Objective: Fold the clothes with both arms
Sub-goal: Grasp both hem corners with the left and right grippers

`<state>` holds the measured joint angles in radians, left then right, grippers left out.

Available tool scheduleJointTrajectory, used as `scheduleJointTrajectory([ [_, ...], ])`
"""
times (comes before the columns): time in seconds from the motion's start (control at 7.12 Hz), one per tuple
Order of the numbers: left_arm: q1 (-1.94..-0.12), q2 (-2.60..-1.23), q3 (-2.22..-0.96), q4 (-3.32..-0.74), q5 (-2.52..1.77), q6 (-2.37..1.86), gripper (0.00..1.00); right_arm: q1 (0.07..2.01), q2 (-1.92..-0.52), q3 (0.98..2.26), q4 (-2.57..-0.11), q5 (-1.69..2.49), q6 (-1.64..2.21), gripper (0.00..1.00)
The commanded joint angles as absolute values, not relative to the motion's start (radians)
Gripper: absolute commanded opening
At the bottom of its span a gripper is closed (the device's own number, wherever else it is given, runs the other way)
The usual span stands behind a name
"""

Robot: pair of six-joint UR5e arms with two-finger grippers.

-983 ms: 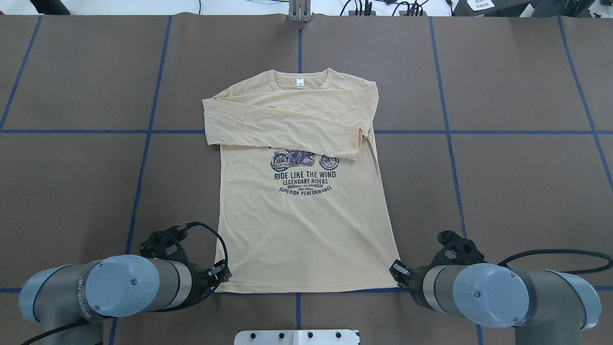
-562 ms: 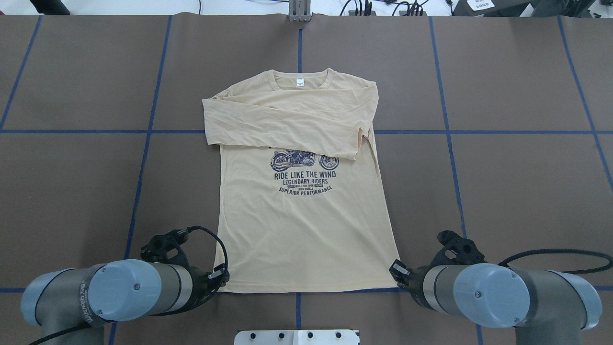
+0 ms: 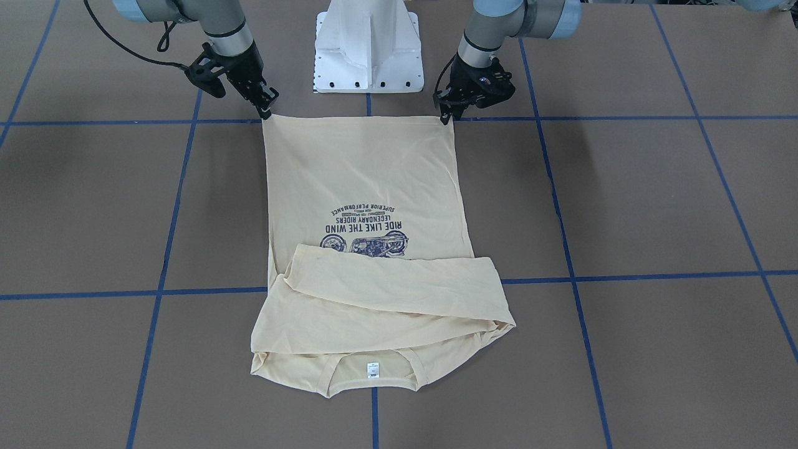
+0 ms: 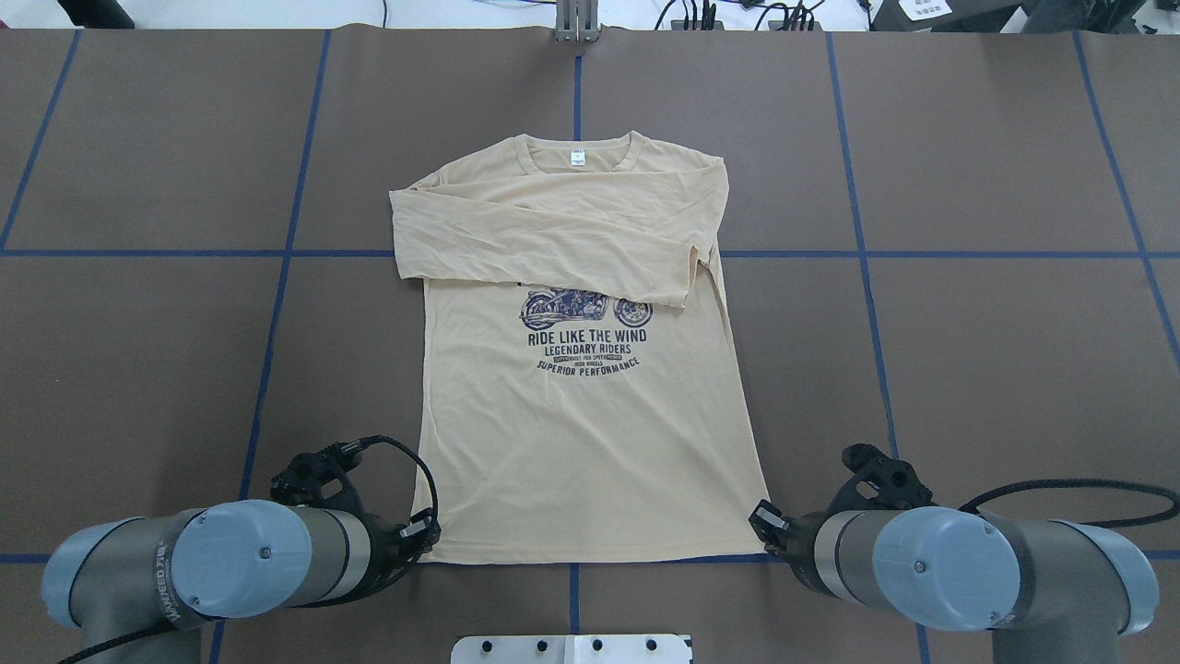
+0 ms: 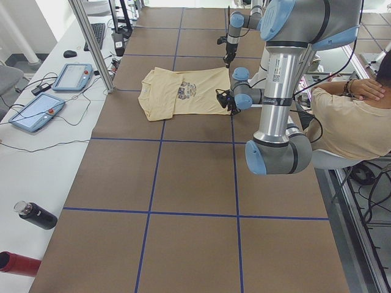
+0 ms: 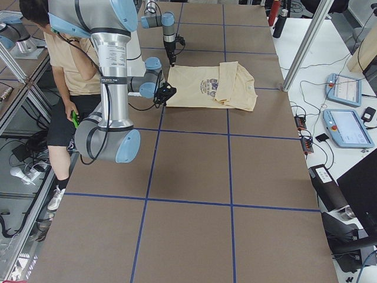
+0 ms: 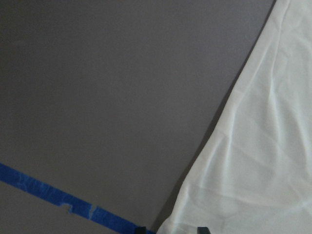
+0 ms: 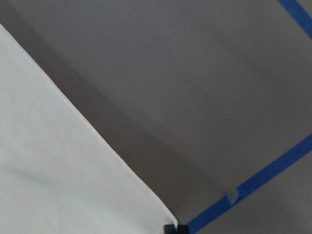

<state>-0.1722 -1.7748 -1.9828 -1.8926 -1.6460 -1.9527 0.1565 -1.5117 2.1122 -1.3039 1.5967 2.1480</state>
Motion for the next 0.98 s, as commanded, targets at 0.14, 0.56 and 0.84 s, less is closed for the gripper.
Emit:
scheduleJointTrajectory([
  [0.14,-0.17,-1.775,-1.977,-1.891,-1.646,-1.953,0.41,0.156,-1.511,2.114,-1.304,1.597,2.148,0.0],
  [0.56,-0.17,-1.776,-1.985,-1.891,-1.647,-1.951,0.28,0.156,-1.511,2.114,-1.304,1.597,2.148,0.0],
  [0.84,-0.17,-1.778,-1.988,-1.891,-1.647,-1.951,0.03,0.158,-1.511,2.12,-1.304,1.598,2.148,0.0],
])
